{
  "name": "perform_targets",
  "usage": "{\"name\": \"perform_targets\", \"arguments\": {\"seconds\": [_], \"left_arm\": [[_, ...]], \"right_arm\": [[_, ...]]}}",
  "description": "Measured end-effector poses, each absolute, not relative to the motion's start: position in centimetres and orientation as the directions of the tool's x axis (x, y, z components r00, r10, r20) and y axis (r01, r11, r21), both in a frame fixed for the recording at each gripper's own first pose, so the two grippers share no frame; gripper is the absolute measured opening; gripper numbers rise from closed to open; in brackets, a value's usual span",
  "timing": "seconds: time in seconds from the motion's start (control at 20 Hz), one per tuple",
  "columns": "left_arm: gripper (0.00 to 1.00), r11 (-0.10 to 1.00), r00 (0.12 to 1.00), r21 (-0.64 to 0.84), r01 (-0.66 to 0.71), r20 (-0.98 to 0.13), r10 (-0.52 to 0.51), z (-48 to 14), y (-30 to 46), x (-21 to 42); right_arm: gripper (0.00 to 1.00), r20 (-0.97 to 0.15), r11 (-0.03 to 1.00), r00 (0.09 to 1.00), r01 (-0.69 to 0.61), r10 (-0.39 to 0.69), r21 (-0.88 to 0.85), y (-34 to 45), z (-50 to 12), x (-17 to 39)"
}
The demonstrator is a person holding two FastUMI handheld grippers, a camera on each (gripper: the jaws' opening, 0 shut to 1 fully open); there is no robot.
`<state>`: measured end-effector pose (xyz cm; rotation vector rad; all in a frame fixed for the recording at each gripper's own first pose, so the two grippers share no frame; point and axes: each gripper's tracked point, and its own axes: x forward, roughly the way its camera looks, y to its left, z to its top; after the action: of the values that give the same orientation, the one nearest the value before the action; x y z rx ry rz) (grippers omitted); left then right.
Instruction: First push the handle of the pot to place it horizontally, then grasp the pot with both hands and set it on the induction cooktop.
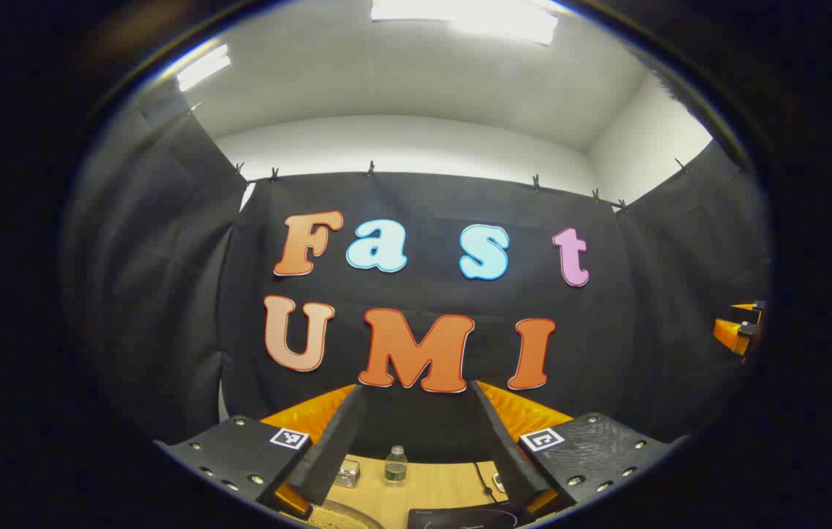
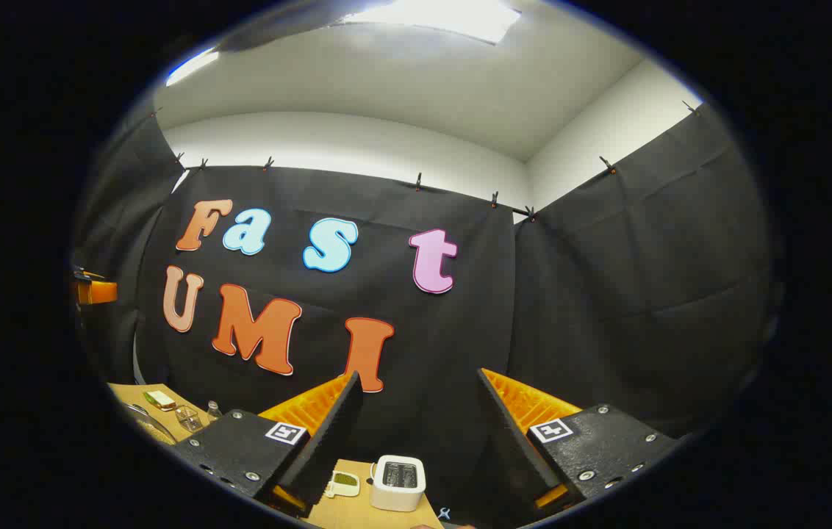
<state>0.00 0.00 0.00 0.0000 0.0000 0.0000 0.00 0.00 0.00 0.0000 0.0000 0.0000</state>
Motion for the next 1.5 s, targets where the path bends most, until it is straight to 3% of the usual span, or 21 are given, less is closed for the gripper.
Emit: {"name": "perform_targets", "arguments": {"seconds": [0.5, 1.0, 1.35, 1.4, 1.5], "left_arm": [[0.88, 0.999, 0.999, 0.016, -0.032, 0.017, 0.032, 1.7, 8.6, 1.3], [0.88, 1.0, 1.0, 0.01, -0.011, 0.011, 0.011, 1.1, 12.0, 2.0], [0.9, 0.998, 0.995, 0.009, 0.056, -0.083, -0.055, -2.4, 10.9, 2.2], [0.87, 0.998, 0.992, 0.002, 0.066, -0.107, -0.066, -3.2, 10.5, 2.2], [0.65, 0.995, 0.981, -0.015, 0.1, -0.168, -0.101, -5.4, 9.6, 1.8]], "right_arm": [[0.95, 0.026, 0.996, 0.996, 0.087, -0.086, -0.025, 3.3, 2.9, -1.3], [0.95, 0.008, 0.989, 0.99, 0.143, -0.143, -0.041, 5.6, 3.7, -1.8], [0.95, -0.018, 0.989, 0.99, 0.137, -0.138, -0.06, 6.5, 2.7, -1.6], [0.95, -0.022, 0.989, 0.99, 0.135, -0.136, -0.063, 6.6, 2.6, -1.6], [0.95, -0.028, 0.989, 0.991, 0.131, -0.133, -0.071, 6.5, 2.3, -1.6]]}}
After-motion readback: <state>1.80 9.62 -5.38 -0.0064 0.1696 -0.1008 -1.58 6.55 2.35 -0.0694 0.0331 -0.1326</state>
